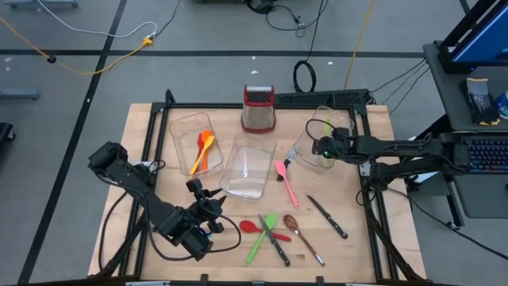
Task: Pick & Place Kitchen Items
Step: Put the green serving spoon into the right transparent bin, then put the blue spatula into the left transparent bin
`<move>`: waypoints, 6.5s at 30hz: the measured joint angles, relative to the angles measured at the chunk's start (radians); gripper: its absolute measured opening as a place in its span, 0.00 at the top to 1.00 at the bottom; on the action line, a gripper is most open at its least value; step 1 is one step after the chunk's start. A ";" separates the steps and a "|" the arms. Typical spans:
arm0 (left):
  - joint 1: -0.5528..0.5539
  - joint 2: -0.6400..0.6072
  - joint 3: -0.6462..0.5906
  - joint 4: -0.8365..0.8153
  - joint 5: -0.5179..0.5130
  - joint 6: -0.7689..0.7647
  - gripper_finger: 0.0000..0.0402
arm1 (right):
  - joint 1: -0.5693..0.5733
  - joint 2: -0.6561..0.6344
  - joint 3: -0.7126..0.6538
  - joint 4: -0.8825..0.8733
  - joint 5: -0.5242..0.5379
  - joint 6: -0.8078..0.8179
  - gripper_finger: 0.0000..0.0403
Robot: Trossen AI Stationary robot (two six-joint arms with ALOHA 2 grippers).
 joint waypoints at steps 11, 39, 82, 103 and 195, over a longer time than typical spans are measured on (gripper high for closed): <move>0.000 0.000 0.000 0.003 0.004 -0.003 0.68 | 0.000 0.000 0.000 0.074 -0.017 -0.058 0.86; -0.044 0.000 0.000 0.004 0.089 -0.042 0.68 | 0.030 -0.111 0.000 0.161 0.007 -0.343 0.85; -0.066 0.002 -0.229 0.037 0.868 -1.091 0.68 | 0.561 -0.259 -0.164 0.827 0.007 -1.184 0.85; -0.094 0.002 -0.262 0.198 0.991 -0.697 0.68 | 0.573 -0.259 -0.164 0.855 0.006 -1.211 0.85; -0.141 0.144 -0.160 0.168 0.828 -0.102 1.00 | 0.572 -0.259 -0.164 0.911 0.006 -1.199 0.85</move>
